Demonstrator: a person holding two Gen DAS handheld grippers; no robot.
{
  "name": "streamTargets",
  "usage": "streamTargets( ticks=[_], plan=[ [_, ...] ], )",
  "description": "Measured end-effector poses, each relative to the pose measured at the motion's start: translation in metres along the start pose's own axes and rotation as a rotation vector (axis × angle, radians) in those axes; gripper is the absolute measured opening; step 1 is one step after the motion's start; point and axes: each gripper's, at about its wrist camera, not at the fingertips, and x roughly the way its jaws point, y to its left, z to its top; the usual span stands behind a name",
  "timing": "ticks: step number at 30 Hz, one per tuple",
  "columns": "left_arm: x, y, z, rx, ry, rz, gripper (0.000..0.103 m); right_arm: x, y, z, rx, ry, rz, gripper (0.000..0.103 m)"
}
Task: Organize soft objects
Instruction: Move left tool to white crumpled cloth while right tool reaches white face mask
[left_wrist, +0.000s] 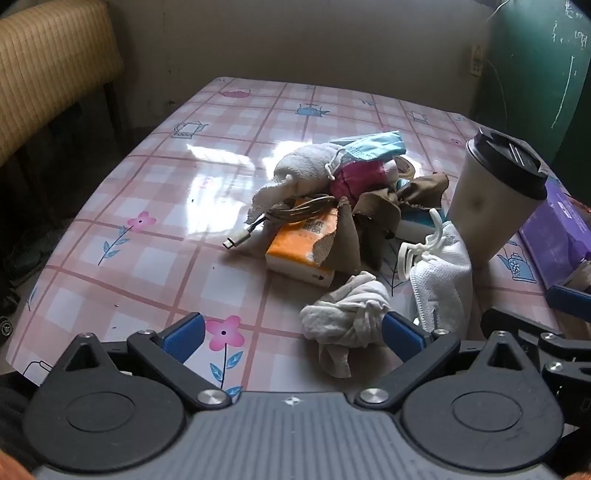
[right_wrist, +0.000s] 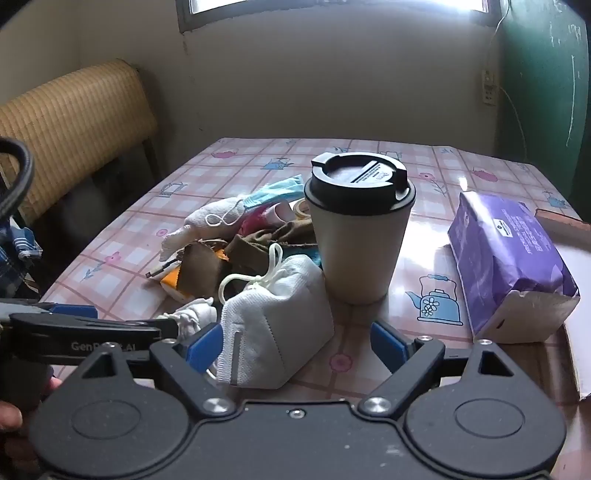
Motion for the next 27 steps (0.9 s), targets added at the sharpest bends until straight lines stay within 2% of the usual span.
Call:
streamTargets(
  ticks=[27],
  plan=[
    [0.0069, -0.0074, 0.0002, 0.001, 0.022, -0.005, 0.103, 0.0019, -0.0031, 0.0004, 0.021, 0.000, -0.003, 0.101]
  ],
)
